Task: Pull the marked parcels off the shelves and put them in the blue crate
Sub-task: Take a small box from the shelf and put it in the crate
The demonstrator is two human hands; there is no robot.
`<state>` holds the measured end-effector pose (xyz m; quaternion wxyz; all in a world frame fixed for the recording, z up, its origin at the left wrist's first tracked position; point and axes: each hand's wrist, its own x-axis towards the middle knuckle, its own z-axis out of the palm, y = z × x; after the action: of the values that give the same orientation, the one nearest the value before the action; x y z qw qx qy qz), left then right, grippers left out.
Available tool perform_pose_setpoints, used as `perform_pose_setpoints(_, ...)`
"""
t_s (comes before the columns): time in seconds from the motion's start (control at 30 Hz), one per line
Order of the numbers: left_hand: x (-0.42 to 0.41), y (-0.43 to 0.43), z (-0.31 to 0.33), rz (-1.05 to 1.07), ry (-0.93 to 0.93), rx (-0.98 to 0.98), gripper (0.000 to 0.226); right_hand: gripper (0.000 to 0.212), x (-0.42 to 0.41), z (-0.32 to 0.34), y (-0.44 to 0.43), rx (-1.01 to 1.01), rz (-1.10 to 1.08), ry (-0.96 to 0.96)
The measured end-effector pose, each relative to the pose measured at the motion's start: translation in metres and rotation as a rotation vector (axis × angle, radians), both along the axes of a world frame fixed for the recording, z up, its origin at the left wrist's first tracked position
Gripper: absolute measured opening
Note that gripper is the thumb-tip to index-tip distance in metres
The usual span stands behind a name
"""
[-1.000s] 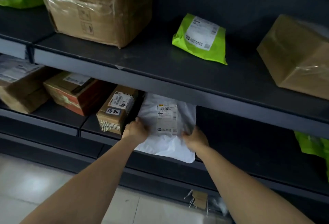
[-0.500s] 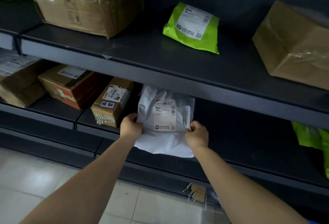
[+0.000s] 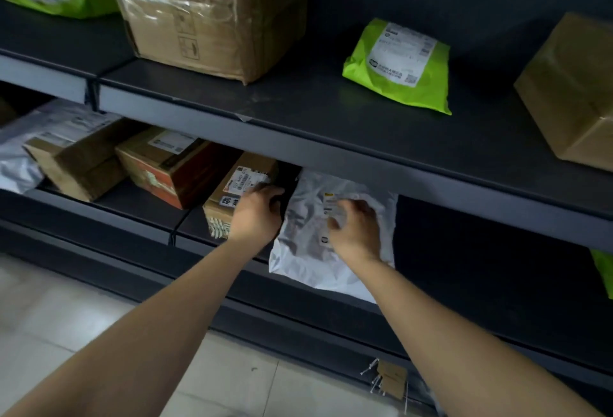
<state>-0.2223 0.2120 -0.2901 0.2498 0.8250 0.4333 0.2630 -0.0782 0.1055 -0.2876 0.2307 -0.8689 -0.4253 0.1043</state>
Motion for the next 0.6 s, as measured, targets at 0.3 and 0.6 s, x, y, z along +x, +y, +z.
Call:
perform_pose_setpoints(0.3,-0.063,0.097,-0.003,0.058,0.3,-0.319,0.042,0.036,-0.092,-0.019,0.097,-0.044,0.025,0.564)
perform_pose_setpoints(0.6,-0.082,0.105,-0.029,0.05,0.044,-0.683,0.034,0.034,-0.118,-0.04,0.106,0.106,-0.259,0.756)
